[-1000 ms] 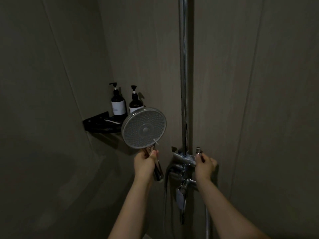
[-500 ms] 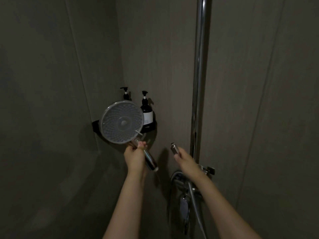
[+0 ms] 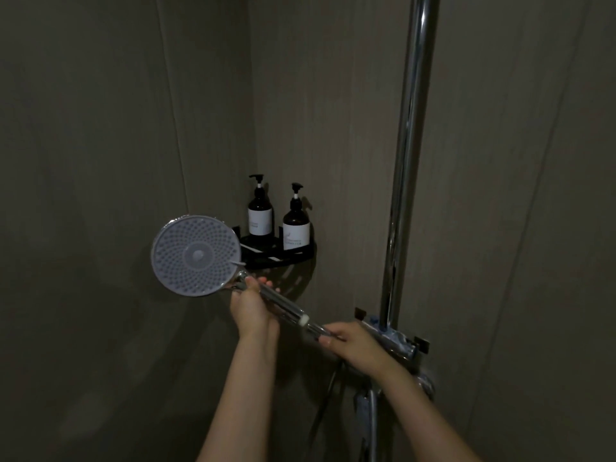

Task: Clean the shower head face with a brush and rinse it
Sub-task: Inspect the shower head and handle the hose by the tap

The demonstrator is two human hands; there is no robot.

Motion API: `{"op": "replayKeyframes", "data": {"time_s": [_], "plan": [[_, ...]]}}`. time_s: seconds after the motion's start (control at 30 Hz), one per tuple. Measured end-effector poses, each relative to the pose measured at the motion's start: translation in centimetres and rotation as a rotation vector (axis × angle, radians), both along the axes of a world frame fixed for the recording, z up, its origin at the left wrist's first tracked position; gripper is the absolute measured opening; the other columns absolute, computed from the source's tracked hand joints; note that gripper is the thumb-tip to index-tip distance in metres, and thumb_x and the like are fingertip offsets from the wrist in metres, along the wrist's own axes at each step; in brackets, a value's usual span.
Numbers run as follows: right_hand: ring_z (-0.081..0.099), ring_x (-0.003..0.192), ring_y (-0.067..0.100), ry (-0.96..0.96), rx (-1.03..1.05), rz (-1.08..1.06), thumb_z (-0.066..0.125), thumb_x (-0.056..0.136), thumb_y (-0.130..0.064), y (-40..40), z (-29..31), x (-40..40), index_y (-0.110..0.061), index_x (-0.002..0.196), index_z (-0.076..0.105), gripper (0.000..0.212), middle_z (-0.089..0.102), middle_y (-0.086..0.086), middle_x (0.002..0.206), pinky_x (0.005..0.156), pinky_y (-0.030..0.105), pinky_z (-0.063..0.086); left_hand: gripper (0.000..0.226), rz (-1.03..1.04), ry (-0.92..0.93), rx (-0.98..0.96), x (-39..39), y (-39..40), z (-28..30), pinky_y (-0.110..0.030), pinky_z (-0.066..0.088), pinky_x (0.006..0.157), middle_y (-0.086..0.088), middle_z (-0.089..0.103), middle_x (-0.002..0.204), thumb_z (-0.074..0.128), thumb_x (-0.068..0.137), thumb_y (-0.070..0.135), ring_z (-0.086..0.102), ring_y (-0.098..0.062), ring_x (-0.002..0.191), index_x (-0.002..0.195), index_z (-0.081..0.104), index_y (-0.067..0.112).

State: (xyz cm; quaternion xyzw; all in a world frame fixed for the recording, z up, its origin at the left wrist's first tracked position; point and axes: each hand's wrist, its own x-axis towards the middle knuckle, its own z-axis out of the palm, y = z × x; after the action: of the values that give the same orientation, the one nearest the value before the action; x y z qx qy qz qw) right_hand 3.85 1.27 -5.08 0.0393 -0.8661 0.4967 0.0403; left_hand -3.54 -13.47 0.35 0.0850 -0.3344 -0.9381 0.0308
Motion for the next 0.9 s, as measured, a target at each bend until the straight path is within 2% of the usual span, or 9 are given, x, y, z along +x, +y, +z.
{"op": "replayKeyframes", "data": {"time_s": [0.2,0.4,0.47,0.53,0.6,0.73,0.8,0.9], "plan": [[0.064,0.080,-0.005,0.058,-0.079,0.002,0.055,0.092,-0.020,-0.4,0.3,0.1,-0.035,0.089,0.069,0.021,0.070,-0.014,0.078,0.076,0.016,0.047,0.015,-0.020,-0.016,0.002,-0.2,-0.6,-0.4,-0.030,0.049,0.067,-0.001,0.053,0.078,0.042,0.098,0.017,0.054,-0.013,0.068,0.085,0.050,0.017],[0.064,0.077,-0.009,0.047,-0.088,0.031,0.055,0.092,-0.018,-0.8,0.3,0.3,-0.033,0.090,0.068,0.020,0.070,-0.021,0.076,0.069,0.008,0.045,0.013,-0.075,-0.029,0.079,0.3,-1.2,-0.6,-0.032,0.049,0.070,0.000,0.054,0.081,0.043,0.097,0.015,0.056,-0.013,0.073,0.089,0.053,0.018],[0.065,0.080,-0.005,0.051,-0.087,0.016,0.055,0.091,-0.019,-1.0,0.1,0.3,-0.033,0.088,0.069,0.020,0.071,-0.016,0.079,0.075,0.012,0.047,0.014,-0.080,-0.042,0.098,0.6,-1.2,-0.6,-0.033,0.047,0.068,0.000,0.053,0.081,0.042,0.097,0.014,0.055,-0.013,0.074,0.088,0.052,0.018],[0.067,0.086,0.006,0.068,-0.124,0.006,0.056,0.091,-0.020,-1.2,0.0,0.4,-0.032,0.088,0.071,0.020,0.072,-0.007,0.083,0.081,0.023,0.050,0.015,-0.089,-0.038,0.112,0.7,-1.3,-0.4,-0.033,0.047,0.066,0.001,0.052,0.079,0.041,0.098,0.014,0.054,-0.012,0.071,0.087,0.052,0.018],[0.065,0.079,0.012,0.081,-0.186,-0.008,0.053,0.093,-0.020,-1.5,0.4,0.4,-0.029,0.087,0.071,0.021,0.069,-0.002,0.080,0.075,0.023,0.050,0.017,-0.106,-0.018,0.131,0.6,-1.4,0.0,-0.032,0.046,0.066,0.002,0.050,0.076,0.040,0.098,0.015,0.052,-0.011,0.068,0.085,0.051,0.018],[0.047,0.044,-0.005,0.029,-0.168,-0.046,0.044,0.097,-0.019,-1.8,1.3,0.4,-0.024,0.073,0.061,0.029,0.053,-0.012,0.045,0.051,0.015,0.035,0.016,-0.081,-0.011,0.113,0.7,-1.3,0.2,-0.031,0.047,0.066,0.002,0.050,0.076,0.042,0.098,0.016,0.052,-0.010,0.067,0.085,0.050,0.017],[0.042,0.041,0.000,-0.037,-0.172,-0.053,0.040,0.099,-0.024,-1.9,0.8,0.4,-0.021,0.072,0.059,0.033,0.047,-0.009,0.041,0.049,0.015,0.032,0.015,-0.070,-0.011,0.089,1.1,-1.1,0.0,-0.030,0.047,0.068,0.002,0.051,0.075,0.042,0.097,0.016,0.052,-0.011,0.067,0.085,0.051,0.017],[0.039,0.042,0.003,-0.108,-0.258,-0.062,0.035,0.100,-0.028,-2.3,-0.1,0.7,-0.018,0.076,0.058,0.035,0.045,-0.008,0.045,0.049,0.016,0.032,0.015,-0.069,-0.022,0.087,1.2,-0.9,-0.4,-0.031,0.047,0.069,0.002,0.051,0.075,0.043,0.097,0.016,0.052,-0.012,0.067,0.084,0.051,0.018]]}}
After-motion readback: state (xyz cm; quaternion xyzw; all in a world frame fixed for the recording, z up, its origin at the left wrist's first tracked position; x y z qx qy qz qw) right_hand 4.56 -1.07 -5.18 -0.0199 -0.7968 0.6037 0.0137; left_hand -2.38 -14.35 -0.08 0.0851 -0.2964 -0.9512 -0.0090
